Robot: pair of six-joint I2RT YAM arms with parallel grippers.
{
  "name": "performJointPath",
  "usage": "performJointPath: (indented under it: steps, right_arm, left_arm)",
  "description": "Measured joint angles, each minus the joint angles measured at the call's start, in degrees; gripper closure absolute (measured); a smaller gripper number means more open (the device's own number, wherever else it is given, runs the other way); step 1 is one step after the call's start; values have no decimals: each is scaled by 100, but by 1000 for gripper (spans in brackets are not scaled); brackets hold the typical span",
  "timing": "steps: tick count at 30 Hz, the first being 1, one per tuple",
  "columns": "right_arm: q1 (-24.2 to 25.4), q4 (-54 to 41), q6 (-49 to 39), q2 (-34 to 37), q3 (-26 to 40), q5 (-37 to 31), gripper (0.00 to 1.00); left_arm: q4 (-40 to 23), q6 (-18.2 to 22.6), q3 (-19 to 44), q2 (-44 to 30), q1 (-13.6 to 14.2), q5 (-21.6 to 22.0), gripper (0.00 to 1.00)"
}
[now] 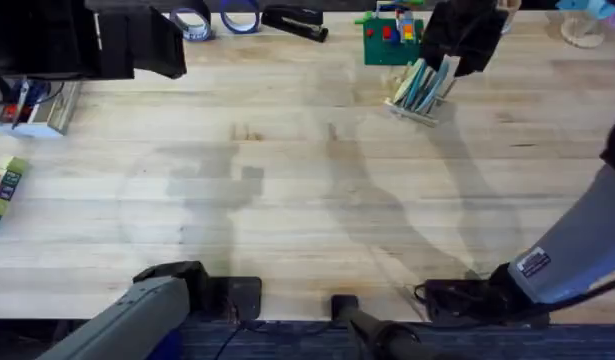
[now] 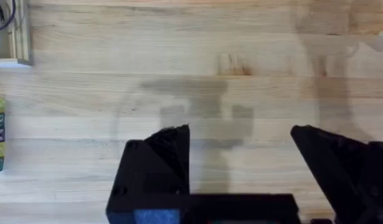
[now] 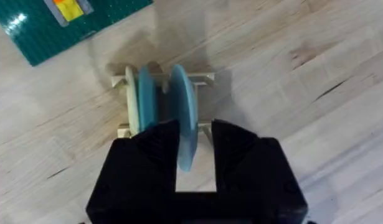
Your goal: Pick up the plates from the table one by one and place each into a slot on the dish rack.
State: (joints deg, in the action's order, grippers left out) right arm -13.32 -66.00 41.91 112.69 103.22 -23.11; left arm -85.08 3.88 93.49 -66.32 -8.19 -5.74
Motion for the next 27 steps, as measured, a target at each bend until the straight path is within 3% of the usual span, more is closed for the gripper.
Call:
performJointPath:
  steps: [22,27]
  right_arm:
    - [-52,-465,-22,-1842,0,0,709]
    - [-308,-612,-551,-2350,0,132,689]
  left_arm:
    - [-2,0,0,0,0,0,7]
    - [-2,0,0,2,2,0,7]
